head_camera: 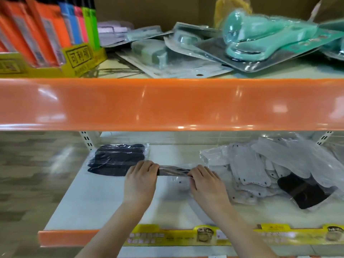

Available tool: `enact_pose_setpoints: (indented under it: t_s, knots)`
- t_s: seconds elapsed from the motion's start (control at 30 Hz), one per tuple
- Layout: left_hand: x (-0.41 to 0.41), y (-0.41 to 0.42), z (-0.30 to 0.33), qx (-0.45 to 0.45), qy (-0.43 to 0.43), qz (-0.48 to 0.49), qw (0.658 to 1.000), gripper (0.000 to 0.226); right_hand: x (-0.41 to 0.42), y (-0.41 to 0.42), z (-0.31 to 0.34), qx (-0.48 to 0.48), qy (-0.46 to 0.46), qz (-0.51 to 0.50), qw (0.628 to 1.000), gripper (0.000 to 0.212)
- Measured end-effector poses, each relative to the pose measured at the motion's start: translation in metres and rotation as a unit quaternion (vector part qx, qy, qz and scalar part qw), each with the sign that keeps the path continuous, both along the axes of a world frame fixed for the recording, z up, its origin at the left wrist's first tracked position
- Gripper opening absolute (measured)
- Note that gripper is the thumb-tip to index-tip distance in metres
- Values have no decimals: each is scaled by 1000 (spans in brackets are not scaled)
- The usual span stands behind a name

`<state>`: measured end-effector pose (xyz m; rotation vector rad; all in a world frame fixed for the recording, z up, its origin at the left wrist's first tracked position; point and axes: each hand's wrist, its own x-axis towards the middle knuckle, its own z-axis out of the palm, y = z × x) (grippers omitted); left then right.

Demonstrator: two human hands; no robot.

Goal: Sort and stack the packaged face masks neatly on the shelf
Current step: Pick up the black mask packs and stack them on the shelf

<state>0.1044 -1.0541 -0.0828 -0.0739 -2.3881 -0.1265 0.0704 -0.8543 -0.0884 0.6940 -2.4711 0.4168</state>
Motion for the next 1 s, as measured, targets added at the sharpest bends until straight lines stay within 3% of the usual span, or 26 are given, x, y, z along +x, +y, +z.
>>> enact_pose_setpoints:
  t_s: [0.1,0.23,0.4,0.57,0.73,0.9,1.0]
  knots:
    - [3,-34,-1,-7,15,16,1000,6,-6,-25,5,12,6,2,1000,16]
    - [5,-75,-5,-10,2,44,999,8,-9,-65,10,-2,9,30,1000,5]
    - [5,-122,-6,1,27,75,997,5,-9,-118,10,1,-13,33,999,37]
    - [-1,-157,-12,-2,47,101,994,8,-6,-156,3,5,-53,22,998,43]
    - [-3,-175,-27,-1,-40,88,995,18,-4,-180,-22,28,-158,13,987,41]
    - [5,-183,-40,-10,-156,64,986,40,0,-190,-31,18,-184,-16,983,45]
    - [8,-187,-46,3,-182,55,982,40,-1,-195,-32,13,-183,-13,983,35]
